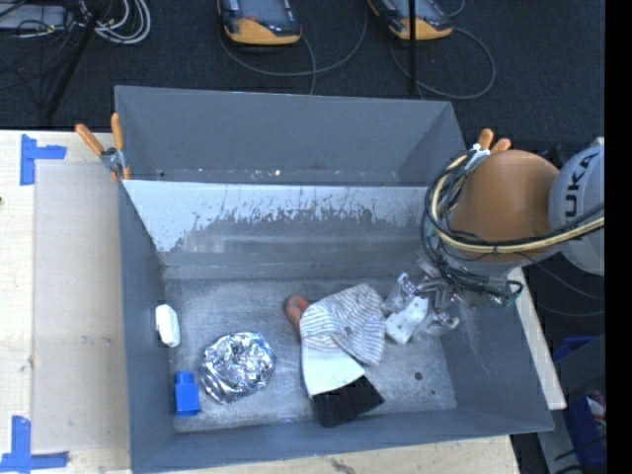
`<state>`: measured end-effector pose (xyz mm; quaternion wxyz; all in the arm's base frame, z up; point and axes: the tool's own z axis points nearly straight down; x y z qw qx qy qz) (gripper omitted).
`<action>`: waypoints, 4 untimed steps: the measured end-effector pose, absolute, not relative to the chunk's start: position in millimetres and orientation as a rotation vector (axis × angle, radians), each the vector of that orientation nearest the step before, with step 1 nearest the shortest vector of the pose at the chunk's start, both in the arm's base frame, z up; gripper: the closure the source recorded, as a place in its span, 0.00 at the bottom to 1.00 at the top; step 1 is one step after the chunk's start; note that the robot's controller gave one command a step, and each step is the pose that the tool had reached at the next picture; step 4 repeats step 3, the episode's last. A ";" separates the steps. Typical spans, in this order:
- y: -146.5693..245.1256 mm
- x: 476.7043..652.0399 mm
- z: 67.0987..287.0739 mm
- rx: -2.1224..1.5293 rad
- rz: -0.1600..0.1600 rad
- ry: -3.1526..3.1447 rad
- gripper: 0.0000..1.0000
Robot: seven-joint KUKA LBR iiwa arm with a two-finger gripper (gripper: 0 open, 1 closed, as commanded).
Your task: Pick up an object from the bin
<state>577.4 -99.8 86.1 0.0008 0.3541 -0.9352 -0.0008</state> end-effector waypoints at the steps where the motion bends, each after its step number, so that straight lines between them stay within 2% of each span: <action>1: -98.7 576.1 96.0 1.110 -0.007 -2.934 1.00; 3: -98.5 576.9 140.3 1.110 -0.004 -2.938 1.00; 4: -98.5 576.9 140.3 1.110 -0.004 -2.938 1.00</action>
Offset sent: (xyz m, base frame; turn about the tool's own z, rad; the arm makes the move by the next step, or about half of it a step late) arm 0.0000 -0.0002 0.0914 0.0000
